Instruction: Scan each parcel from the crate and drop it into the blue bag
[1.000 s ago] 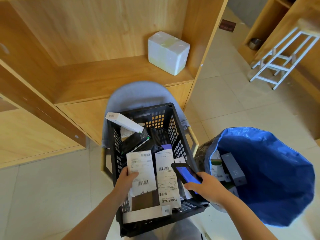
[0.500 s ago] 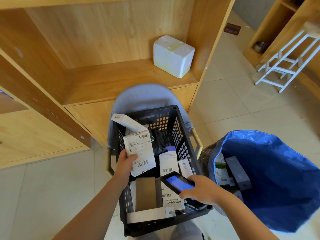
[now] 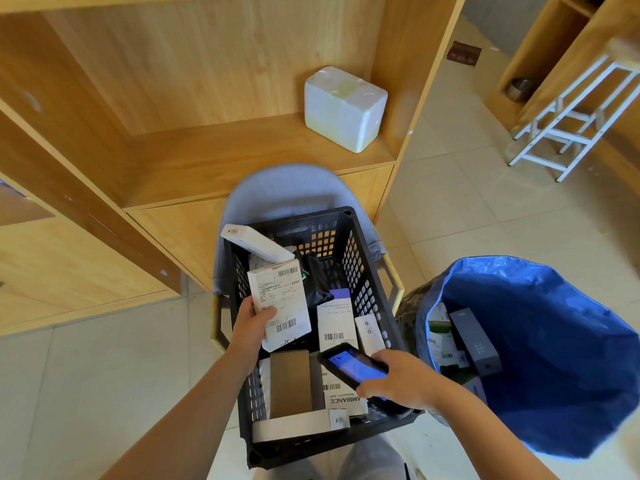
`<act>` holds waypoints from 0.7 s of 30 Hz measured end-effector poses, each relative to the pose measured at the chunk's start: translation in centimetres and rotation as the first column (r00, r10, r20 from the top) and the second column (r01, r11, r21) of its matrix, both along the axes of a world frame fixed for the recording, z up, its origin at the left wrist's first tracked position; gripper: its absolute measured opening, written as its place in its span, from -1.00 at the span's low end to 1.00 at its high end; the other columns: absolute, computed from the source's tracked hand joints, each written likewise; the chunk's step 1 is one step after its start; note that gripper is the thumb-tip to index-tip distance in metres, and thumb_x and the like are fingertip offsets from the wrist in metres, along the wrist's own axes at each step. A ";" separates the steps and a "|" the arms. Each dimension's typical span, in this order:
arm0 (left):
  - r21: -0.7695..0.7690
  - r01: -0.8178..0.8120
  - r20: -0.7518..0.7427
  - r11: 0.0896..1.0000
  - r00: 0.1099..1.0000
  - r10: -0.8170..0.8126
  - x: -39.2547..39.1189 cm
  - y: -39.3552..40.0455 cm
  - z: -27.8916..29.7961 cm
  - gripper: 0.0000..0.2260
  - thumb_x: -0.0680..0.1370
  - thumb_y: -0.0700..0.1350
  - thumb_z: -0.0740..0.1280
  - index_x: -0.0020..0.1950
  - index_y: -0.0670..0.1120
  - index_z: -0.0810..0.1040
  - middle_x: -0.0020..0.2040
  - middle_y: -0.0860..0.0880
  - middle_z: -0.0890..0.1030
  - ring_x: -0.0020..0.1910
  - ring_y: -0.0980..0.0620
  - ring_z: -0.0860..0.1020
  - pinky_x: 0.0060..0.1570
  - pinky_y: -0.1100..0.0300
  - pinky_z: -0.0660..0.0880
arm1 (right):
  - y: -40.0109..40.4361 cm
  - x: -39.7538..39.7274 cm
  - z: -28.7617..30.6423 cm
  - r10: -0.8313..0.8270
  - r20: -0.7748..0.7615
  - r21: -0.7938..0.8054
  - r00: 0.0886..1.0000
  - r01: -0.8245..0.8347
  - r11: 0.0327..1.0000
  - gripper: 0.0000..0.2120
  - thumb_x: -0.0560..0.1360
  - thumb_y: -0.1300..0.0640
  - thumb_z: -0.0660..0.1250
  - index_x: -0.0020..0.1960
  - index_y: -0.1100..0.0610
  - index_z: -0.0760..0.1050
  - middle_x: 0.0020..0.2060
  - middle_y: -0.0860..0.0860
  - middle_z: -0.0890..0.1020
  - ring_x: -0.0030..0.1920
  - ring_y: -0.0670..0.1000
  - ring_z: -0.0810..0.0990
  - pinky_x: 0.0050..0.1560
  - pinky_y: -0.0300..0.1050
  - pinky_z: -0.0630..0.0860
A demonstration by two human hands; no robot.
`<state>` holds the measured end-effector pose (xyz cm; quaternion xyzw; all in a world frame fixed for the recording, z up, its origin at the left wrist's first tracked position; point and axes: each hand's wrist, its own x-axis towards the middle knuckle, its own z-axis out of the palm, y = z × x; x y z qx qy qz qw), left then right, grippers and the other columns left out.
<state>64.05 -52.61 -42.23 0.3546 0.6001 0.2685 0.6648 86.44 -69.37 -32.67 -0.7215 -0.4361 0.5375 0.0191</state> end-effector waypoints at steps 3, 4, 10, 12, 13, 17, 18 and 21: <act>0.000 0.007 -0.011 1.000 1.000 -0.007 0.2 -0.2 0.3 -0.71 0.58 -0.31 0.28 0.23 0.01 0.47 0.26 -0.01 0.58 0.24 -0.11 0.54 0.25 -0.20 0.49 | -0.4 0.3 -0.3 -0.036 -0.009 -0.008 0.999 0.036 0.999 -0.51 0.31 -0.27 0.43 0.10 0.01 0.49 -0.05 -0.01 0.60 -0.02 0.04 0.63 0.07 -0.04 0.61; 0.001 0.011 -0.010 1.000 1.000 -0.011 0.3 -0.2 0.4 -0.70 0.59 -0.30 0.29 0.25 -0.01 0.47 0.26 -0.02 0.58 0.23 -0.10 0.55 0.24 -0.19 0.50 | -0.6 0.4 -0.4 -0.061 -0.018 -0.009 0.998 0.061 0.998 -0.49 0.30 -0.27 0.43 0.11 0.02 0.49 -0.04 0.02 0.61 -0.01 0.06 0.64 0.08 -0.02 0.62; 0.029 0.112 0.009 0.993 0.994 -0.112 2.2 -0.7 1.9 -0.68 0.62 -0.19 0.29 0.37 -0.03 0.44 0.25 0.00 0.60 0.20 -0.05 0.59 0.21 -0.16 0.53 | -2.1 2.0 -0.5 -0.270 0.008 0.041 0.963 0.269 0.962 -0.58 0.35 -0.21 0.47 0.09 -0.02 0.48 -0.10 -0.03 0.63 -0.13 -0.03 0.65 -0.10 -0.14 0.61; 0.047 0.174 0.003 0.984 0.985 -0.175 3.6 -1.0 2.4 -0.69 0.62 -0.16 0.29 0.36 -0.02 0.44 0.24 0.00 0.61 0.18 -0.03 0.60 0.18 -0.14 0.55 | -3.0 3.0 -0.4 -0.356 0.025 0.066 0.934 0.354 0.933 -0.60 0.39 -0.19 0.47 0.09 -0.03 0.46 -0.09 -0.05 0.61 -0.11 -0.05 0.62 -0.14 -0.18 0.58; 0.053 0.204 0.000 0.978 0.979 -0.204 4.5 -1.2 2.7 -0.71 0.62 -0.16 0.30 0.35 -0.02 0.44 0.23 0.00 0.61 0.17 -0.03 0.61 0.17 -0.12 0.56 | -3.5 3.6 -0.3 -0.397 0.027 0.076 0.917 0.394 0.916 -0.62 0.40 -0.17 0.47 0.09 -0.03 0.46 -0.08 -0.05 0.60 -0.11 -0.06 0.61 -0.17 -0.20 0.54; 0.065 0.305 -0.019 0.950 0.952 -0.305 8.9 -2.4 3.5 -0.78 0.61 -0.16 0.32 0.23 0.03 0.49 0.17 0.04 0.63 0.14 0.01 0.61 0.14 -0.05 0.57 | -6.4 6.8 -0.5 -0.512 0.042 0.067 0.858 0.509 0.858 -0.65 0.41 -0.18 0.46 0.06 -0.03 0.47 -0.07 -0.03 0.60 -0.12 -0.05 0.59 -0.23 -0.21 0.47; 0.068 0.339 -0.027 0.938 0.941 -0.337 10.2 -2.7 3.5 -0.79 0.61 -0.15 0.31 0.23 0.04 0.49 0.18 0.04 0.64 0.14 0.01 0.62 0.13 -0.04 0.57 | -7.3 7.7 -0.5 -0.540 0.040 0.062 0.841 0.537 0.841 -0.65 0.41 -0.17 0.46 0.06 -0.02 0.48 -0.08 -0.04 0.61 -0.12 -0.05 0.59 -0.22 -0.21 0.47; 0.059 0.410 -0.036 0.910 0.912 -0.408 14.4 -3.9 3.5 -0.76 0.63 -0.13 0.29 0.30 -0.01 0.46 0.17 0.03 0.62 0.14 0.01 0.61 -0.04 0.10 0.57 | -9.9 10.5 -0.8 -0.588 0.032 0.059 0.808 0.586 0.808 -0.73 0.45 -0.08 0.47 0.03 0.01 0.48 -0.16 -0.08 0.60 -0.19 -0.07 0.57 -0.28 -0.27 0.41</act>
